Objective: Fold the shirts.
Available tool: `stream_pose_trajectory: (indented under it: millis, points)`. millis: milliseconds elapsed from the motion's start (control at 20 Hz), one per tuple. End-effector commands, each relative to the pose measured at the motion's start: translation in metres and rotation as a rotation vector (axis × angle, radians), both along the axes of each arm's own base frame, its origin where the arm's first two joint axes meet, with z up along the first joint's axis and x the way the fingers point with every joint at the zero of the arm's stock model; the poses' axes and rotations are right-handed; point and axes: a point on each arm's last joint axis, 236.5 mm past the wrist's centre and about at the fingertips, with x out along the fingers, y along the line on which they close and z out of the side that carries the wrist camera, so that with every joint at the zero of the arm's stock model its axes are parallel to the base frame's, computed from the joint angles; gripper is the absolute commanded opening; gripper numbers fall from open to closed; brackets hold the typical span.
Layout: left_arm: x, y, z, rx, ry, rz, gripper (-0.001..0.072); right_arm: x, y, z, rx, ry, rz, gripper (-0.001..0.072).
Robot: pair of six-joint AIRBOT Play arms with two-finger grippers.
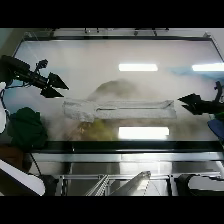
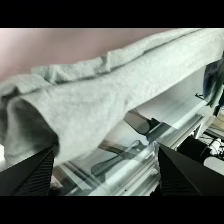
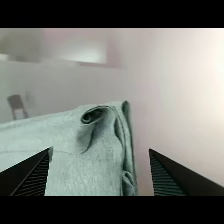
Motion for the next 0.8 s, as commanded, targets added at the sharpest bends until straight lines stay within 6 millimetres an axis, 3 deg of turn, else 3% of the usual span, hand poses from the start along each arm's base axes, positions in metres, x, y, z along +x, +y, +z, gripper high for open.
stream_pose_trajectory:
  millis: [0,100,300,500,600,650,750]
  points:
    - [-0.019,-0.003,0.023,0.003,-0.011,-0.004,0.0456,-0.011,-0.026,-0.006,-0.066,0.113,-0.013,0.0707]
    - [-0.031,-0.006,0.027,-0.001,0.001,-0.007,0.0005,-0.012,-0.008,-0.017,-0.032,0.145,0.027,0.0707]
    - [-0.055,-0.012,0.033,-0.012,-0.021,-0.035,0.0025,-0.013,0.029,-0.046,0.024,0.219,0.103,0.0706]
    - [-0.069,-0.02,0.034,-0.014,-0.027,-0.024,0.0027,-0.007,0.068,-0.056,0.104,0.243,0.147,0.07]
    - [-0.064,-0.036,0.033,-0.065,-0.034,0.004,0.0027,0.002,0.09,-0.052,0.153,0.22,0.163,0.0582]
    - [-0.059,-0.047,0.029,-0.075,-0.046,0.019,0.0027,0.005,0.099,-0.051,0.168,0.217,0.173,0.0478]
    - [-0.05,-0.07,0.018,-0.058,-0.071,0.004,0.0026,0.005,0.115,-0.047,0.176,0.214,0.215,0.0127]
